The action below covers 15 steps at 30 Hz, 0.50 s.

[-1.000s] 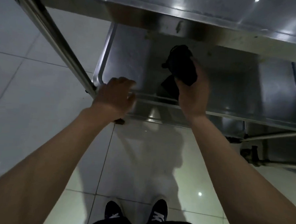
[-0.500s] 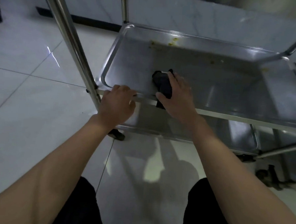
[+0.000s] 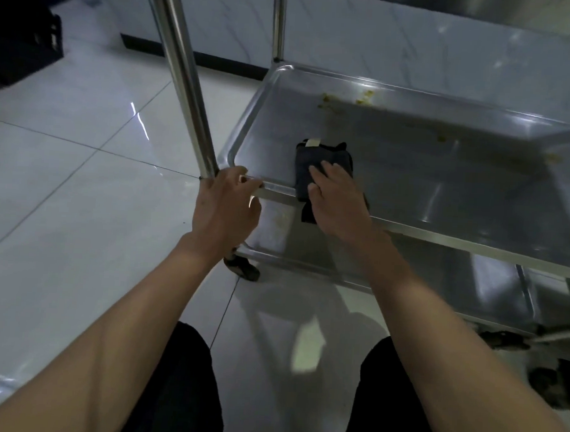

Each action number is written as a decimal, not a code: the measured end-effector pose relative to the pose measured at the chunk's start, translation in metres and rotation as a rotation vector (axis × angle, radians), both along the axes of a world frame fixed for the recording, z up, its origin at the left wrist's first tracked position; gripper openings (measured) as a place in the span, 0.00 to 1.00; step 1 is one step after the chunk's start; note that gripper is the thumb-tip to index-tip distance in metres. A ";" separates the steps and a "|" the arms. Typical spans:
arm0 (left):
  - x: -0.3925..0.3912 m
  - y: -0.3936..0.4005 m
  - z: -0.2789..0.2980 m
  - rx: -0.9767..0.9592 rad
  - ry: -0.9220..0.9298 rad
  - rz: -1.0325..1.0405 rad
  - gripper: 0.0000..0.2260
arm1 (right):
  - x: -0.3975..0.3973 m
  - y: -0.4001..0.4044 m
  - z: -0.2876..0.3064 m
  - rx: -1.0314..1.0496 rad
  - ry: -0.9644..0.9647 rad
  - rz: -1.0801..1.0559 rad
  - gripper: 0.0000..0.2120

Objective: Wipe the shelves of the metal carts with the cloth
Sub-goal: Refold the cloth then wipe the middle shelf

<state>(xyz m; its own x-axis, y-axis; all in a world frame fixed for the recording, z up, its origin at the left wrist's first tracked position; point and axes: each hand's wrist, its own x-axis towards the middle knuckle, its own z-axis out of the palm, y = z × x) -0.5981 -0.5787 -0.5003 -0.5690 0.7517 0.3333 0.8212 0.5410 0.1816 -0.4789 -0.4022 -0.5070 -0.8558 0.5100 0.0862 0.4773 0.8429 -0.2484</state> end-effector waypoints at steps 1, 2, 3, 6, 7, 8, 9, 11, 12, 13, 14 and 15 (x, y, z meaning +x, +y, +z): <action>-0.003 -0.002 -0.002 -0.010 -0.016 0.024 0.15 | -0.008 -0.003 -0.001 -0.005 0.002 0.015 0.23; -0.006 -0.004 -0.003 -0.017 -0.028 0.034 0.16 | -0.017 -0.005 -0.001 -0.007 -0.005 0.032 0.23; -0.008 -0.006 -0.005 -0.020 -0.036 0.035 0.16 | -0.026 -0.009 -0.002 0.002 -0.027 0.057 0.23; -0.011 -0.011 -0.010 -0.016 -0.063 0.033 0.18 | -0.057 -0.019 -0.002 -0.042 -0.036 0.099 0.23; -0.012 -0.013 -0.012 -0.012 -0.073 0.025 0.19 | -0.067 -0.023 -0.001 -0.055 -0.025 0.118 0.22; -0.013 -0.015 -0.014 -0.002 -0.082 0.018 0.19 | -0.077 -0.027 -0.001 -0.059 -0.012 0.141 0.22; -0.013 -0.017 -0.015 0.016 -0.093 0.016 0.19 | -0.086 -0.030 -0.002 -0.062 0.008 0.162 0.21; -0.013 -0.019 -0.016 0.046 -0.119 0.026 0.17 | -0.099 -0.033 -0.003 -0.070 0.034 0.207 0.20; -0.014 -0.020 -0.016 0.049 -0.128 0.027 0.17 | -0.103 -0.034 -0.003 -0.073 0.042 0.233 0.20; -0.015 -0.021 -0.016 0.048 -0.131 0.018 0.16 | -0.105 -0.034 -0.003 -0.085 0.059 0.254 0.19; -0.016 -0.022 -0.016 0.043 -0.131 0.005 0.16 | -0.105 -0.034 -0.002 -0.119 0.083 0.259 0.18; -0.017 -0.022 -0.017 0.035 -0.128 -0.002 0.16 | -0.104 -0.034 -0.001 -0.155 0.112 0.256 0.18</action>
